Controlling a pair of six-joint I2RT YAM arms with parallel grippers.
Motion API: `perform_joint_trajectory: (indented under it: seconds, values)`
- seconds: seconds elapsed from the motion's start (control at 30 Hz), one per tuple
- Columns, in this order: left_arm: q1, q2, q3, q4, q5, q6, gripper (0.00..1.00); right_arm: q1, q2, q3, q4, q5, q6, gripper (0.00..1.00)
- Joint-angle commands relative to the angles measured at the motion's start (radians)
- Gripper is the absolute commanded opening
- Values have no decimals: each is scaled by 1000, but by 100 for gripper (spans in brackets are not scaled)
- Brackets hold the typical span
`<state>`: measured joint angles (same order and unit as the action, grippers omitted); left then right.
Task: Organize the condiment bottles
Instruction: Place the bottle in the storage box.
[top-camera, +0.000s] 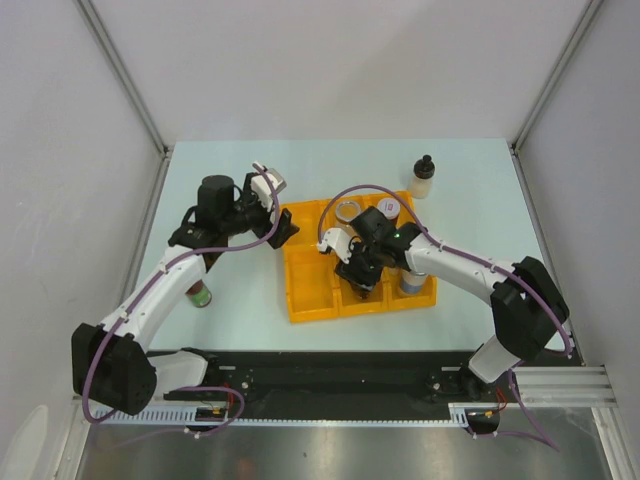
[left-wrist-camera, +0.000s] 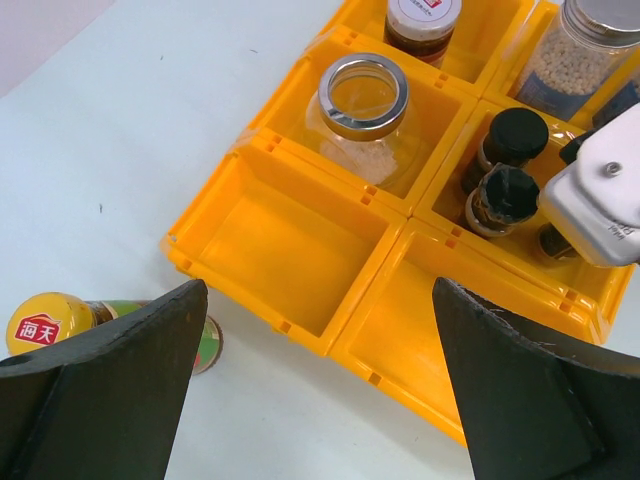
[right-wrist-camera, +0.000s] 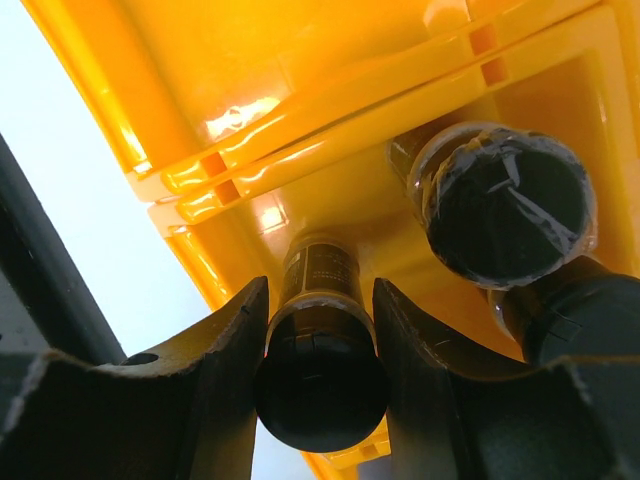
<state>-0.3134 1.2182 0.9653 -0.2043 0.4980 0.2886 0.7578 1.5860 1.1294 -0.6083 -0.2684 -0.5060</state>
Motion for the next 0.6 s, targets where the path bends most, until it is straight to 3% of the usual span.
perform_joint_trajectory:
  seconds: [0.0,0.03,0.23,0.43,0.57]
  values:
    - [4,-40,6,32,24,-5,100,-9,5,-10,33,11,-32,17]
    - [4,-39,6,32,24,-6,100,-11,0,-13,30,9,-35,29]
    - [4,-40,4,32,25,-2,100,-18,-40,-17,7,-12,-66,66]
    - [4,-39,21,29,-2,4,100,-15,-92,-17,-13,-15,-88,88]
    - [7,-45,33,54,-70,4,100,11,-182,-11,-36,-23,-121,94]
